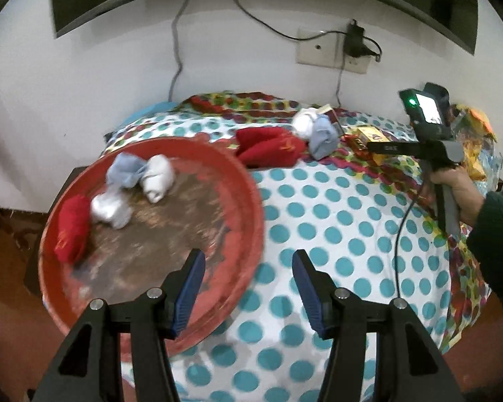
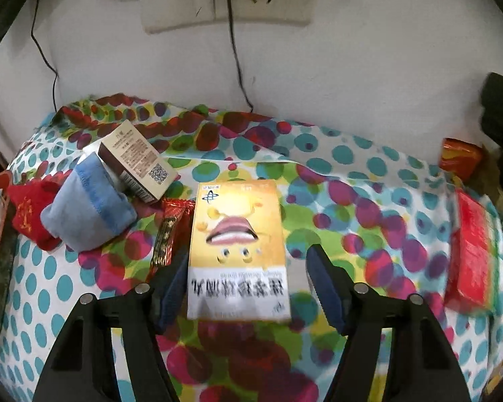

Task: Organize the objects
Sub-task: 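Move the right gripper to the yellow medicine box and grasp it, then grasp the red-wrapped candy bar with the left gripper while the right gripper holds the yellow box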

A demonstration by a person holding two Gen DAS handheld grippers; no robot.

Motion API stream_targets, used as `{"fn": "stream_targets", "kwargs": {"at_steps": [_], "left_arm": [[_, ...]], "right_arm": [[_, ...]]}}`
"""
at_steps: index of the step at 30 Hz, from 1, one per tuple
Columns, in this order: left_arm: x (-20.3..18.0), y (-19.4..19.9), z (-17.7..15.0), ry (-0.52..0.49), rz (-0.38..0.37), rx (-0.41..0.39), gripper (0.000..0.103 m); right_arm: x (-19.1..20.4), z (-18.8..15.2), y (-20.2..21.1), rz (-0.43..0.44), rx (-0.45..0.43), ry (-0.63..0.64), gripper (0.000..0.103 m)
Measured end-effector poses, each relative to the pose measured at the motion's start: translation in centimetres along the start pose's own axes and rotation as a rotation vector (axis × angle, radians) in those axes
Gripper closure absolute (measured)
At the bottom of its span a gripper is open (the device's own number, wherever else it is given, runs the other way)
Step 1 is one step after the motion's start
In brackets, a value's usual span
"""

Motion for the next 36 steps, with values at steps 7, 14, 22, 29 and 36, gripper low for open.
{"fn": "stream_targets", "kwargs": {"at_steps": [7, 14, 22, 29, 36], "left_arm": [[-3.9, -3.7, 2.9, -0.039, -0.043, 0.016, 0.047], [-6.5, -7.5, 4.7, -0.057, -0.072, 0.037, 0.047], [-13.3, -11.7, 7.0, -0.18, -0.23, 0.048, 0.048], [-18.6, -15.2, 8.6, -0.257, -0.317, 0.089, 0.047], [-18.9, -19.4, 10.1, -0.227, -0.335, 0.138, 0.047]], "right_arm": [[2.4, -0.3, -0.1, 0.094, 0.003, 0.116, 0.054], [5.4, -3.6, 2.8, 0.208, 0.01, 0.237, 0.055], [0.7, -5.6, 6.1, 0.102, -0.047, 0.147, 0.055], [-1.5, -7.9, 6.7, 0.081, -0.028, 0.11, 0.055], [-1.9, -8.0, 6.8, 0.095, -0.029, 0.093, 0.054]]}}
Point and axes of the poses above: each gripper's, at about its wrist camera, not at the fingertips, and y roughly against the way its jaws point, x to its left, z to its top, the point moved 7 cm from there along -y, roughly the way its jaws point, and after that the axes turned 4 degrees about -x, right-handed, at the moved point
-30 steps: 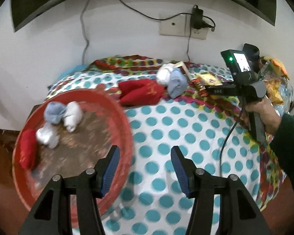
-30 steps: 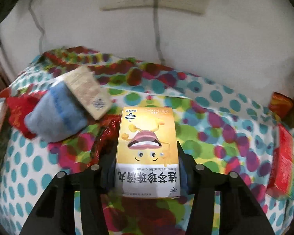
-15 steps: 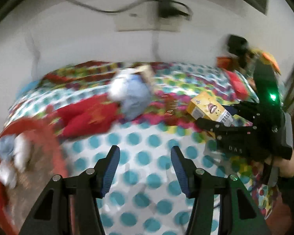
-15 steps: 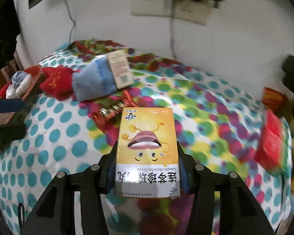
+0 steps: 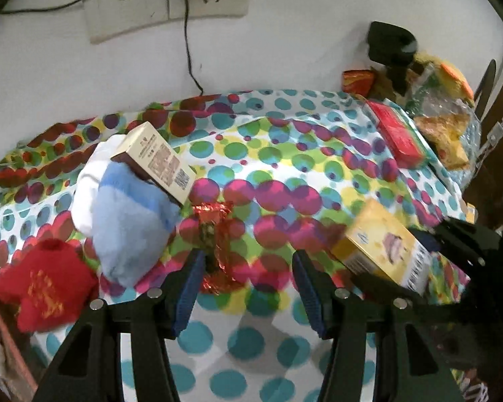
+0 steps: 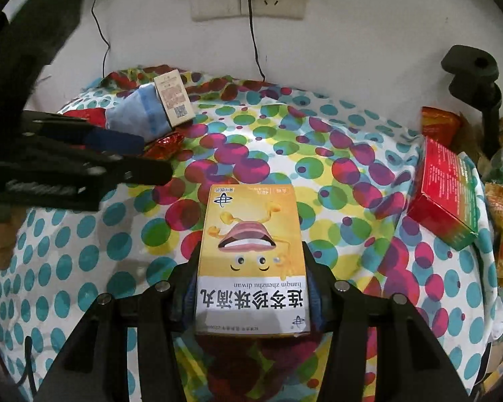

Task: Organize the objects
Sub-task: 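Grasp the red-wrapped candy bar with the left gripper while the right gripper holds the yellow box, then carry the candy bar over the red tray with the left gripper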

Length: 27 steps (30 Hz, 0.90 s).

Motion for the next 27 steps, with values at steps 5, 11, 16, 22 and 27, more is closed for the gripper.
{"fn": "stream_targets", "kwargs": {"at_steps": [5, 11, 16, 22, 27], "left_arm": [[0.5, -1.8, -0.4, -0.032, 0.041, 0.017, 0.048], [0.5, -2.3, -0.2, -0.041, 0.064, -0.012, 0.067], [0.6, -2.0, -0.2, -0.004, 0.084, -0.045, 0.085], [0.3, -0.7, -1.7, 0.042, 0.103, -0.061, 0.085], [-0.1, 0.6, -3.3, 0.077, 0.119, -0.074, 0.084]], "right_arm": [[0.0, 0.0, 0.0, 0.008, 0.001, -0.001, 0.052], [0.3, 0.0, 0.0, -0.019, 0.007, 0.025, 0.052], [0.2, 0.0, -0.1, -0.021, 0.007, 0.025, 0.052], [0.3, 0.1, -0.1, -0.022, 0.008, 0.023, 0.051], [0.1, 0.1, -0.1, -0.024, 0.008, 0.026, 0.051]]}}
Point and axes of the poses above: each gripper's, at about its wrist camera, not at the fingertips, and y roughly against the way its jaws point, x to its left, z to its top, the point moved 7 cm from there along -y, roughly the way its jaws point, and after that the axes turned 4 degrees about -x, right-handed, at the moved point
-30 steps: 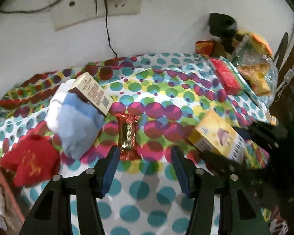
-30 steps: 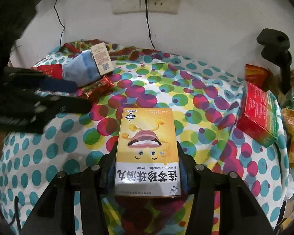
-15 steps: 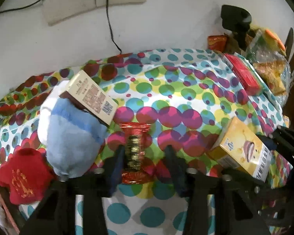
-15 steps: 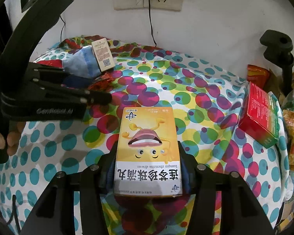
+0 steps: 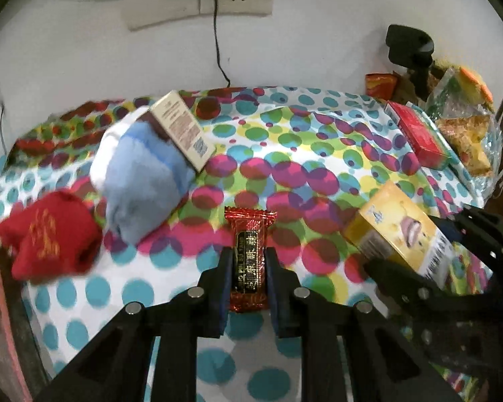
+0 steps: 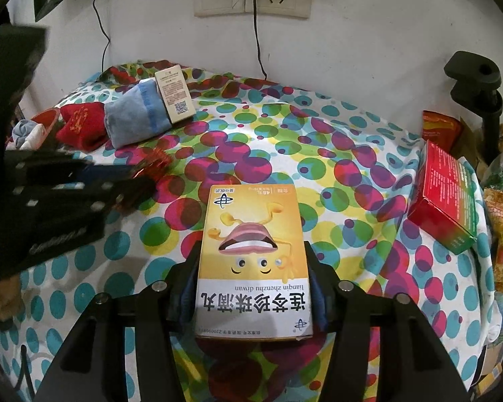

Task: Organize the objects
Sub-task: 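Carry the candy bar over the red tray with the left gripper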

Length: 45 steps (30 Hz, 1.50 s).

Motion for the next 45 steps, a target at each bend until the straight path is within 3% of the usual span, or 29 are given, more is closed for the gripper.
{"fn": "stream_targets", "kwargs": {"at_steps": [5, 19, 31, 45], "left_arm": [[0.1, 1.6, -1.9, 0.029, 0.039, 0.003, 0.084], [0.8, 5.4, -5.9, 0.106, 0.04, 0.007, 0.084], [2.6, 9.6, -7.4, 0.155, 0.052, -0.028, 0.084], [6.9, 15.4, -8.3, 0.236, 0.147, -0.111, 0.084]], "right_arm": [[0.0, 0.0, 0.0, 0.001, 0.0, 0.0, 0.051], [0.0, 0.1, 0.1, 0.001, 0.001, 0.0, 0.051], [0.1, 0.2, 0.1, -0.001, 0.001, 0.001, 0.051], [0.0, 0.3, 0.2, -0.001, 0.001, 0.001, 0.051]]}}
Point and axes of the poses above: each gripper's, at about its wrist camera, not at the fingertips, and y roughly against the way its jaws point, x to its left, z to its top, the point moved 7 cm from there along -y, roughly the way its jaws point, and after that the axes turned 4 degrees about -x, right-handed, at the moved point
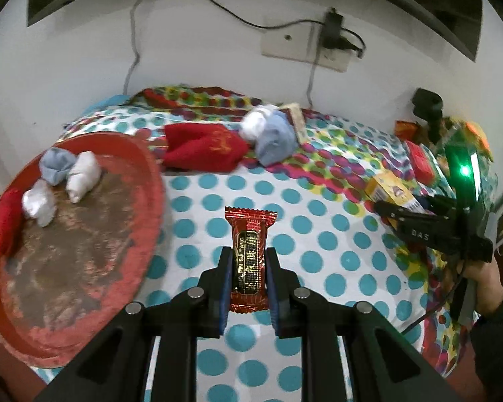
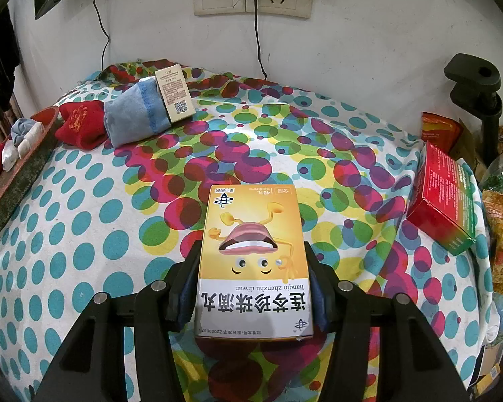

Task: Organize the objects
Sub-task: 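Carry the candy bar over the red tray with the left gripper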

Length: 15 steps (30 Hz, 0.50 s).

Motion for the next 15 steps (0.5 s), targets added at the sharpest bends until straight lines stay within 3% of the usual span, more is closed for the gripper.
{"fn": "stream_targets", "kwargs": {"at_steps": [15], "left_arm": [[7.9, 2.5, 0.2, 0.139, 0.093, -0.041, 0.084]], "right_arm": [[0.1, 0.0, 0.0, 0.001, 0.0, 0.0, 0.051]]}}
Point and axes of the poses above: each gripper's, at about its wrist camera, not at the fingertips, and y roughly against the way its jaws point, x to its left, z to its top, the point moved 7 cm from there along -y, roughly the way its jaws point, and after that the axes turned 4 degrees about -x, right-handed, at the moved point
